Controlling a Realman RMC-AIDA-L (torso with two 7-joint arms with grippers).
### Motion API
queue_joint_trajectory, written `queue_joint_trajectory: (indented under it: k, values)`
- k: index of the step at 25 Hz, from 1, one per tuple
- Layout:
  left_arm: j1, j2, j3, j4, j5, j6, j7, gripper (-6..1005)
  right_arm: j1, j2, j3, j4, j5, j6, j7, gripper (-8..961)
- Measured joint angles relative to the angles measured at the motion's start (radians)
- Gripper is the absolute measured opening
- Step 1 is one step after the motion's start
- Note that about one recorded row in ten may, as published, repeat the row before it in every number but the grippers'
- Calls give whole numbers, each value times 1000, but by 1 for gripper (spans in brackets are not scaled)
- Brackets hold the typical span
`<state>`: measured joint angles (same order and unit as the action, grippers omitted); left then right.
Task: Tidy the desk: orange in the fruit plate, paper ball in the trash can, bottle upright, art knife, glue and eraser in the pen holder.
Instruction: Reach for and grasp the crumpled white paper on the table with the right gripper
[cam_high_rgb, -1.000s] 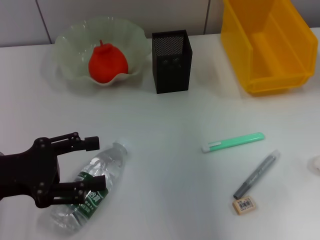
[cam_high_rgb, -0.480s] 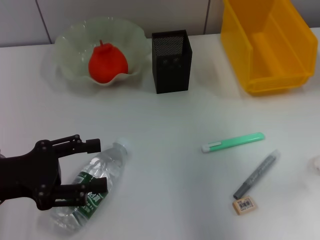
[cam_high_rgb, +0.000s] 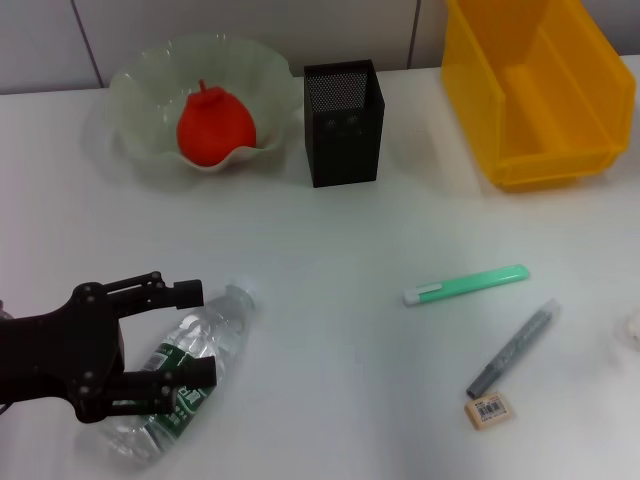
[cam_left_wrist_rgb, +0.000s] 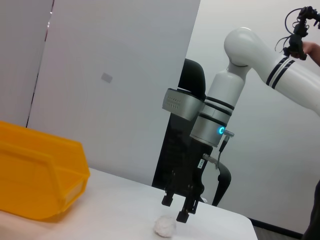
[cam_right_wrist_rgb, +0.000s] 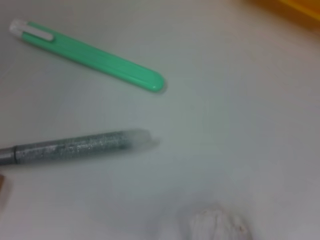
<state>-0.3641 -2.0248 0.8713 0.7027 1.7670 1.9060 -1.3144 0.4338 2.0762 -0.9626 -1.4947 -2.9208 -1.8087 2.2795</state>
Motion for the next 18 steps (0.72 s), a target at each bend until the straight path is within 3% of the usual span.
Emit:
queue_joint_trajectory:
  k: [16, 18]
  values:
    - [20, -2, -1, 0, 2, 1, -2, 834, 9, -1, -41, 91, 0, 75, 0, 839]
    - [22, -2, -2, 0, 2, 2, -3, 834, 10, -1, -49, 91, 0, 81, 2, 779]
